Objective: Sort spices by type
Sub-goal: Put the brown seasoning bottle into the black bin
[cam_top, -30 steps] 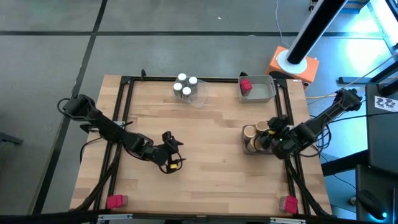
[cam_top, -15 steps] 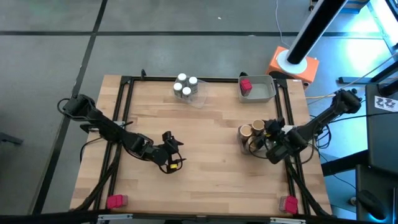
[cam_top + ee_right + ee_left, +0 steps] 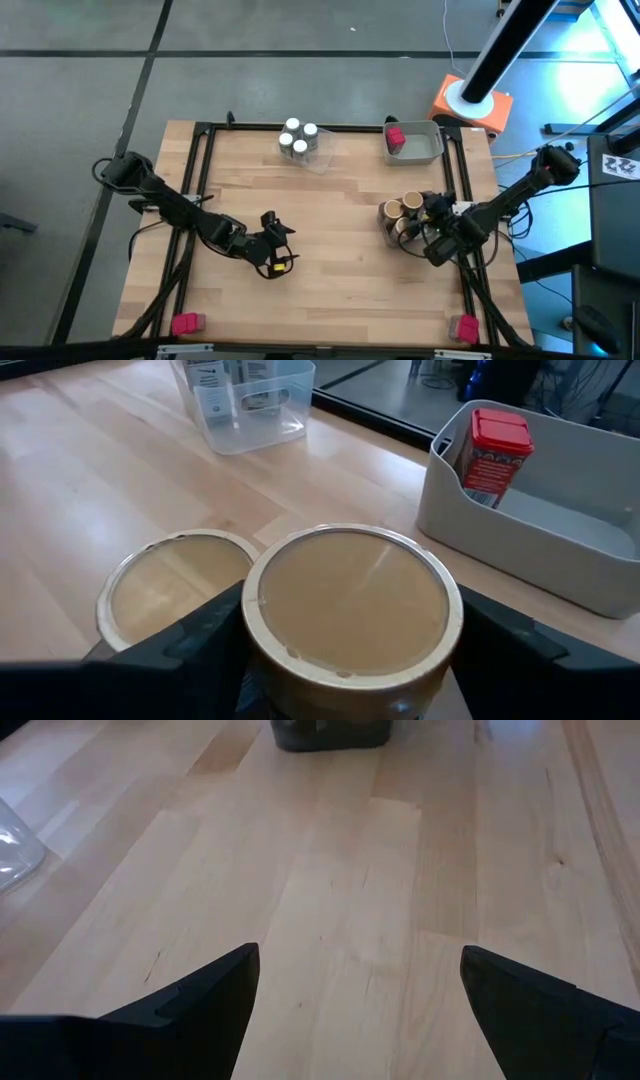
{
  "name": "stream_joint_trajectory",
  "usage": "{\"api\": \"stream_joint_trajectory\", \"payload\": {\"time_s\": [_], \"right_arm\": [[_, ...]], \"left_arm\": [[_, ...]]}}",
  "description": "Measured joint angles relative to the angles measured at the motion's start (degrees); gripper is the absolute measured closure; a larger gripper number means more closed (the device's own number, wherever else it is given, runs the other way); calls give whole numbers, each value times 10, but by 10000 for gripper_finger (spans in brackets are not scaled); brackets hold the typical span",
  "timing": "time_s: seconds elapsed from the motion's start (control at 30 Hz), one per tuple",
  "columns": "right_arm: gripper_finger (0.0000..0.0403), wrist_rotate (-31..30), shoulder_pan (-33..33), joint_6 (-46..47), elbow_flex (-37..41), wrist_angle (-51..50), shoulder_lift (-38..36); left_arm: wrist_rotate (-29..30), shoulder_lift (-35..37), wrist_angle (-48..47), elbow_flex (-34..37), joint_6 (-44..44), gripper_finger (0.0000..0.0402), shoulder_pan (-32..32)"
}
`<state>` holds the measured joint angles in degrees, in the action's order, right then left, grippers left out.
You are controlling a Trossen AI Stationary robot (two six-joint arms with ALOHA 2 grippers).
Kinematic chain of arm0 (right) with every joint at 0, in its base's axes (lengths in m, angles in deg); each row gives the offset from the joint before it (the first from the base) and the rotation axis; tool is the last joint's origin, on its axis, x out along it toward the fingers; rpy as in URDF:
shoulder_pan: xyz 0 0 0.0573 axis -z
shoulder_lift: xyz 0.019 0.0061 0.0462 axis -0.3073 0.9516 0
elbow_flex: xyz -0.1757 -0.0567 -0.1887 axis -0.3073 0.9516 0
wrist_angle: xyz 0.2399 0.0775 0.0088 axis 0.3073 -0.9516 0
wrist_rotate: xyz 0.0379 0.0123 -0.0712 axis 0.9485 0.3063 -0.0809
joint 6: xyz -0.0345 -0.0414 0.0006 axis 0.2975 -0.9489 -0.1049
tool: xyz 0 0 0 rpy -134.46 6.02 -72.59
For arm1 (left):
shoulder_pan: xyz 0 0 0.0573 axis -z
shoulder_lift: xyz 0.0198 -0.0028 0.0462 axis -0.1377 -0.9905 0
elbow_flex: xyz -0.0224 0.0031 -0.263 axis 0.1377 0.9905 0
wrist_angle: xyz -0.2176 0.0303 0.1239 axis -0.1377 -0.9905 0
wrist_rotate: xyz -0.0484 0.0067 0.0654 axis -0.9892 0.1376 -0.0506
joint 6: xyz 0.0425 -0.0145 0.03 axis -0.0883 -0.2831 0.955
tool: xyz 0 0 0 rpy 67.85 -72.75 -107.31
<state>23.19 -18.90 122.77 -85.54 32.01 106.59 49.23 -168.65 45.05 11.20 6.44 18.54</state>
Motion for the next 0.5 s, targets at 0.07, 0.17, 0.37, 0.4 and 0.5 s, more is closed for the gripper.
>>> {"api": "stream_joint_trajectory", "payload": {"time_s": [0.07, 0.17, 0.37, 0.4, 0.5], "right_arm": [[123, -4, 0, -4, -3, -2, 0], [123, -7, 1, -21, -11, -4, 1], [123, 10, 0, -32, -50, -51, 1], [123, 17, 0, -37, -56, -62, 1], [123, 43, 0, -39, -61, -84, 1]], "left_arm": [[0, 0, 0, 0, 0, 73, 0], [0, 0, 0, 0, 0, 73, 0], [0, 0, 0, 0, 0, 73, 0], [0, 0, 0, 0, 0, 73, 0], [0, 0, 0, 0, 0, 73, 0]]}}
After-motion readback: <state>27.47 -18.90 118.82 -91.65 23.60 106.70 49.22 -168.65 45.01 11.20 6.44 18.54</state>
